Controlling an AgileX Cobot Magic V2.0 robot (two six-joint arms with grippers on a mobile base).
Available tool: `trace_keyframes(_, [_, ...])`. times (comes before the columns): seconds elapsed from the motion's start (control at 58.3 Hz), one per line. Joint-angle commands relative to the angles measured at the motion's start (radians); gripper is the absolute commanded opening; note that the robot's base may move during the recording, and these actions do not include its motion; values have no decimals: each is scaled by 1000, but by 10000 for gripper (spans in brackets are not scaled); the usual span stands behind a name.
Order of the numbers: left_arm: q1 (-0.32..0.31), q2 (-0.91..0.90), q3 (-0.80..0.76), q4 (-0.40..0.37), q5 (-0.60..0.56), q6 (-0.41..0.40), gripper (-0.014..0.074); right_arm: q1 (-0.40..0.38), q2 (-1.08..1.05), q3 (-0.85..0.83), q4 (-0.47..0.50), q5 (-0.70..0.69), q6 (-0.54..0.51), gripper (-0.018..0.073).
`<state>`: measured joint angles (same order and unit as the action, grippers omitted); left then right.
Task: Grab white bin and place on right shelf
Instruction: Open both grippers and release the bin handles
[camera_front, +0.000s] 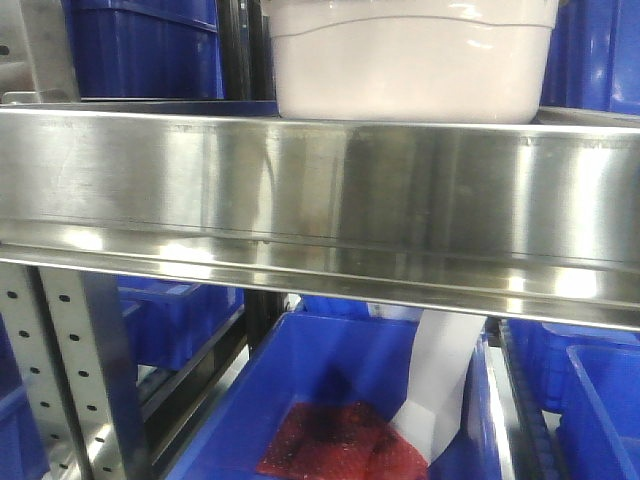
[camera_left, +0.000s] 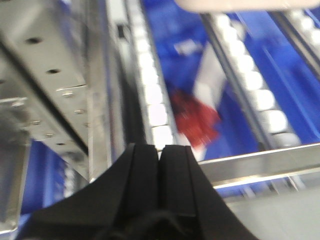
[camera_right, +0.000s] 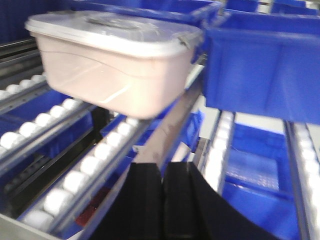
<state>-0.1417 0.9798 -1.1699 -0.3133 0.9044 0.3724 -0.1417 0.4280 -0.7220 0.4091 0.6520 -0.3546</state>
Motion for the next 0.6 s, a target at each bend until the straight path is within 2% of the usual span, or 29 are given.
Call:
trace_keyframes(0.0, [-6, -120, 123, -10, -218, -11, -120, -1, -71, 27, -14, -96, 52, 72])
trace_keyframes(0.189, [-6, -374, 453, -12, -515, -11, -119, -1, -246, 137, -14, -157, 52, 72])
trace_keyframes(0.343, [-6, -581, 654, -41, -698, -11, -119, -1, -389, 198, -14, -191, 52, 72])
trace_keyframes(0.463, [-6, -698, 737, -47, -785, -11, -119, -1, -452, 209, -14, -204, 52, 72])
trace_keyframes(0.583, [-6, -754, 764, -47, -789, -11, -120, -1, -456, 209, -14, -214, 52, 72])
